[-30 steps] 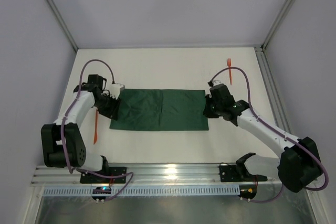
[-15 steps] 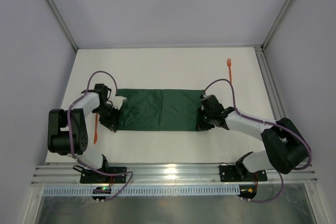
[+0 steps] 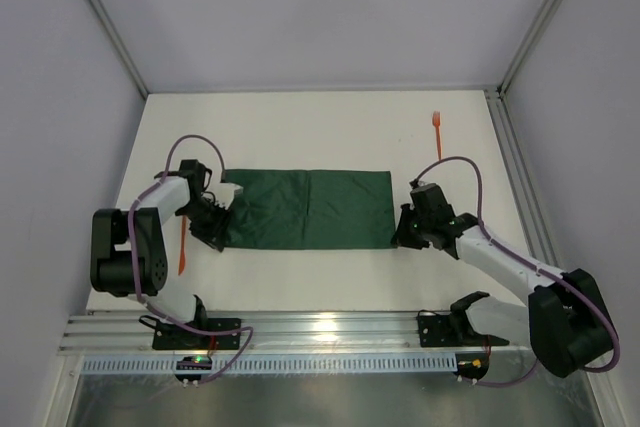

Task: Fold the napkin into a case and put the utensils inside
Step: Smooth out the rectangle-folded napkin at the center of the board, then pick up the rectangle-folded napkin from the center of the board.

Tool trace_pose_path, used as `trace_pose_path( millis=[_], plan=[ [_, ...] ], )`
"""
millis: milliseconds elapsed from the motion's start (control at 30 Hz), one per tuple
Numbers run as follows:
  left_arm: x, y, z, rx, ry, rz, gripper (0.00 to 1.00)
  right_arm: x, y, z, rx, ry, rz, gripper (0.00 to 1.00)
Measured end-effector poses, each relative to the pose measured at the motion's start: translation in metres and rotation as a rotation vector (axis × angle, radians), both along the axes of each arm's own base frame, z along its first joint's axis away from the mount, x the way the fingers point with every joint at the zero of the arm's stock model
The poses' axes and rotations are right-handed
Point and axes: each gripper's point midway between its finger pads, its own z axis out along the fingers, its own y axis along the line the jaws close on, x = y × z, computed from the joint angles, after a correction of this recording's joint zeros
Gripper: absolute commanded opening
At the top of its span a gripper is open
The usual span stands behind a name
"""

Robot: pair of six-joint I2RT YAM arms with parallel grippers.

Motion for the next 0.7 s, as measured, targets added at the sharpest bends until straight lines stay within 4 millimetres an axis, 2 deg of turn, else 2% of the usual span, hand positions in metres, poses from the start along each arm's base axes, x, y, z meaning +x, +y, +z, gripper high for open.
trace_pose_path(
  millis=[67,100,133,267,533,700],
  plan=[
    [0.0,-0.002,0.001,-0.012,-0.005,-0.005,0.34,0.0,-0.003,0.009,0.01,-0.022,-0.021,0.24],
    [0.001,-0.003,0.002,-0.019,-0.011,-0.006,0.36,0.001,-0.004,0.013,0.019,-0.034,-0.035,0.34],
    [0.001,-0.004,0.003,-0.022,-0.015,-0.008,0.36,0.001,-0.004,0.016,0.029,-0.041,-0.048,0.37],
    [0.004,-0.006,0.009,-0.037,-0.044,-0.014,0.37,-0.002,-0.007,0.016,0.058,-0.043,-0.102,0.44],
    [0.003,-0.007,0.011,-0.042,-0.048,-0.029,0.37,-0.012,-0.014,-0.015,0.068,0.057,-0.196,0.44],
    [0.003,-0.006,0.011,-0.042,-0.049,-0.03,0.37,-0.002,-0.01,-0.014,0.133,0.021,-0.242,0.39]
  ],
)
